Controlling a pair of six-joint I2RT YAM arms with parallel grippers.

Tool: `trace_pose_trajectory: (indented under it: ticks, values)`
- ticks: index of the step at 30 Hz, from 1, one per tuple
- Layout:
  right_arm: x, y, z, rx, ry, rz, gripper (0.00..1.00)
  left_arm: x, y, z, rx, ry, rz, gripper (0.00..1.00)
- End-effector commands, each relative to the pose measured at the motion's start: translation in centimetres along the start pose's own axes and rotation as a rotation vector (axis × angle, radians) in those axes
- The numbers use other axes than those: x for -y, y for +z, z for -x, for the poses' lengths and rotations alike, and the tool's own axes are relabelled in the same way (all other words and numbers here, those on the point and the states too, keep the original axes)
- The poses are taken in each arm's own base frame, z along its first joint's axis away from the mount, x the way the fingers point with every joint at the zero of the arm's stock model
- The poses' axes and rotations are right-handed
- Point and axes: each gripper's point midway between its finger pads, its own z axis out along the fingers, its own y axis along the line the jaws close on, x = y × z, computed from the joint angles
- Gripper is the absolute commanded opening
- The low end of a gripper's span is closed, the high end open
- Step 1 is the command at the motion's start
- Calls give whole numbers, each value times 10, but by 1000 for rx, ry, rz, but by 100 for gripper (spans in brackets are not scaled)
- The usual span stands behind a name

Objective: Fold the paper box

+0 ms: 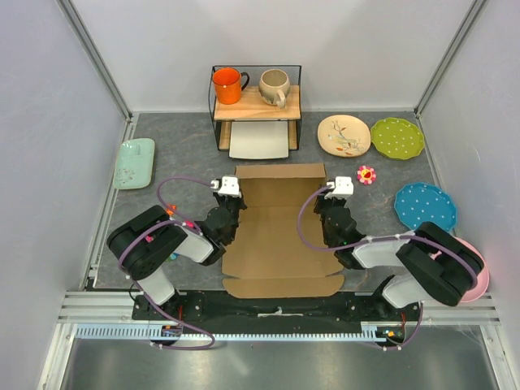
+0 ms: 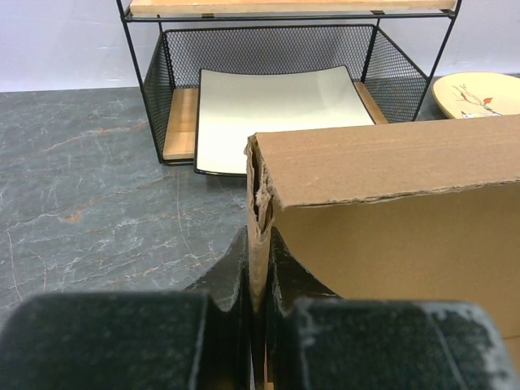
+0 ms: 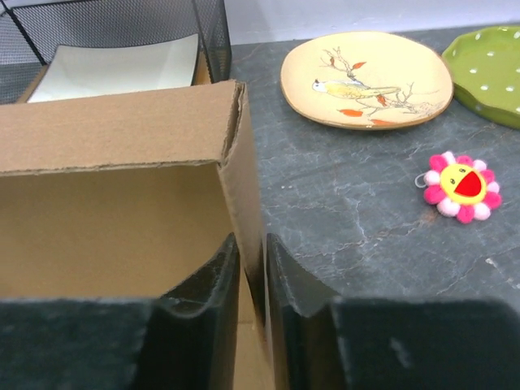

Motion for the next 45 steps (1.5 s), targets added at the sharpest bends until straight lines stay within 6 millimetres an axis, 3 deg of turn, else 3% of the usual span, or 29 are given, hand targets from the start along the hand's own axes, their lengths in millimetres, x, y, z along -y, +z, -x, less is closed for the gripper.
trace_pose_trajectory:
  ticks: [1,3,6,7,9,10,11,13,17,19,25,30,31,32,34,39,45]
  values:
    - [5,-9,-4,-55,44,-1,34,-10,-4,13,74,-60,50,2]
    - [2,-13,0,-94,45,16,51,-13,-3,12,64,-40,75,2]
    - [-3,-18,11,-129,34,50,64,-17,-3,12,56,-19,104,2]
    - [-7,-19,22,-118,54,68,66,-17,-3,11,52,-16,109,2]
    - [-5,-24,19,-160,25,79,69,-17,-3,11,45,-8,121,2]
    - [-8,-25,31,-150,47,88,70,-17,-3,10,38,-2,125,2]
    - [-4,-30,25,-189,18,86,71,-18,-3,9,34,2,131,2]
    - [-2,-33,35,-188,30,82,72,-19,-3,8,28,9,143,2]
    - [2,-39,34,-193,22,89,73,-16,-2,7,13,20,147,2]
    - [-1,-38,18,-222,-3,106,75,-13,-1,7,5,23,140,2]
    - [-7,-21,-22,-282,-58,66,76,-1,0,7,-20,47,99,2]
    - [-14,5,-27,-251,-93,-5,75,8,-2,6,-67,64,45,2]
    - [-17,12,-32,-259,-103,-29,75,8,-6,-9,-137,114,31,2]
    - [-18,16,-35,-267,-108,-37,75,11,-4,-1,-140,92,28,2]
    - [-22,21,-39,-272,-103,-41,74,10,-8,-11,-205,150,16,2]
    - [-31,27,-38,-273,-76,-19,75,14,-8,-13,-262,197,-7,2]
    - [-38,20,-19,-266,-51,45,79,13,-5,-26,-328,270,14,2]
